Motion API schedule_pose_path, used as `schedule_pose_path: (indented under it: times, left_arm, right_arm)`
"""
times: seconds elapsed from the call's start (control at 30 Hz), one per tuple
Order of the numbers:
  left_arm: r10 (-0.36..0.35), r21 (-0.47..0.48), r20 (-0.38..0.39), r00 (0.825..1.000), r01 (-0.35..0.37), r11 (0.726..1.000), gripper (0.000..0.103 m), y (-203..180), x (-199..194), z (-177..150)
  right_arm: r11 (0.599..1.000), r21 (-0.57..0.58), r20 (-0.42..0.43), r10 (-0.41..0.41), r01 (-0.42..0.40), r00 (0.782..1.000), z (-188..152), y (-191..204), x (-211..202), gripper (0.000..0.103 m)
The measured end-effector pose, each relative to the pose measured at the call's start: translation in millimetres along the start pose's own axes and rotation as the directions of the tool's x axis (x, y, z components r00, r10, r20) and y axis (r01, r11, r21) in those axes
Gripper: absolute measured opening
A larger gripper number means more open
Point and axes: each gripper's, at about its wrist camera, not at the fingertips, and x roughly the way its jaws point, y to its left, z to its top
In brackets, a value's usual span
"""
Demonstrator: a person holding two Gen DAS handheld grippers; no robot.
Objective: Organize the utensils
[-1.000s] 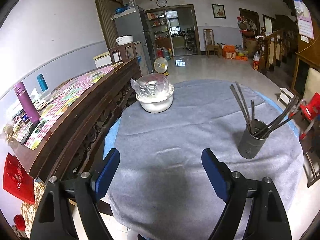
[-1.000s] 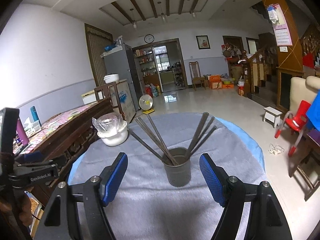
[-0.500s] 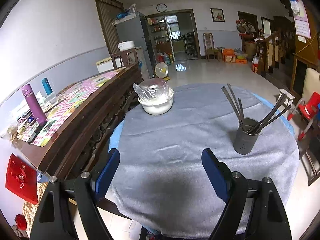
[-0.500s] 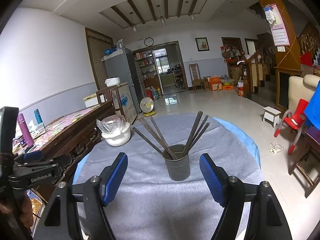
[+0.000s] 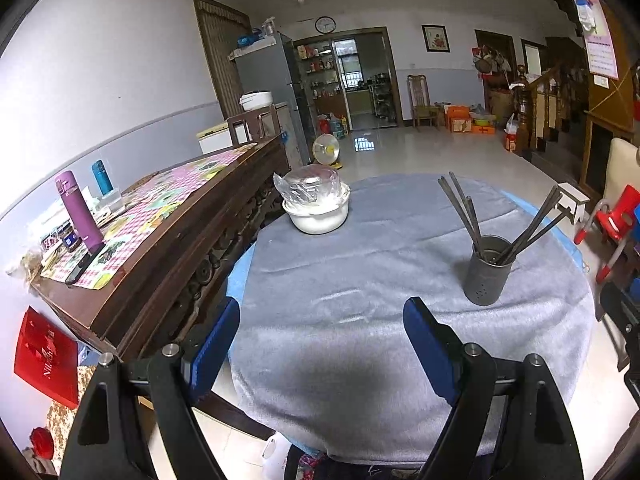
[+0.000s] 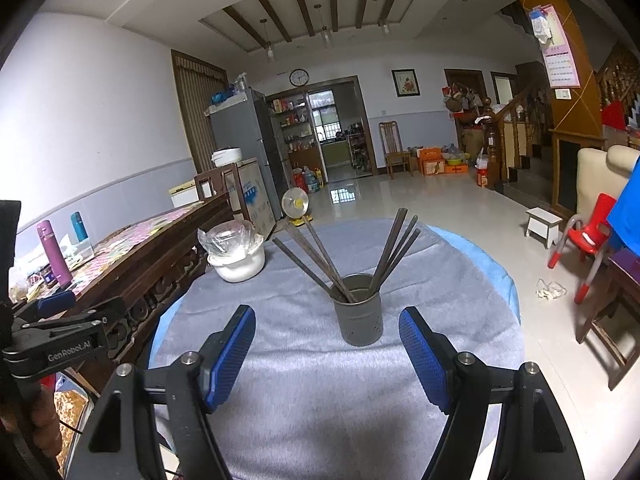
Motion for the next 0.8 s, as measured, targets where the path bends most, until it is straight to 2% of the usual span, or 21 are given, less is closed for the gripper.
schedule_pose_path:
  times: [0.8]
  left_arm:
    - [-0.021,0.029,-0.035,0.999,0.022,0.999,0.084,-9.8,26.8,3.1]
  right_arm:
    - [0.998,0.017,-0.043,-0.066,0.067,0.997,0.9,-7.4,28.3,0.078]
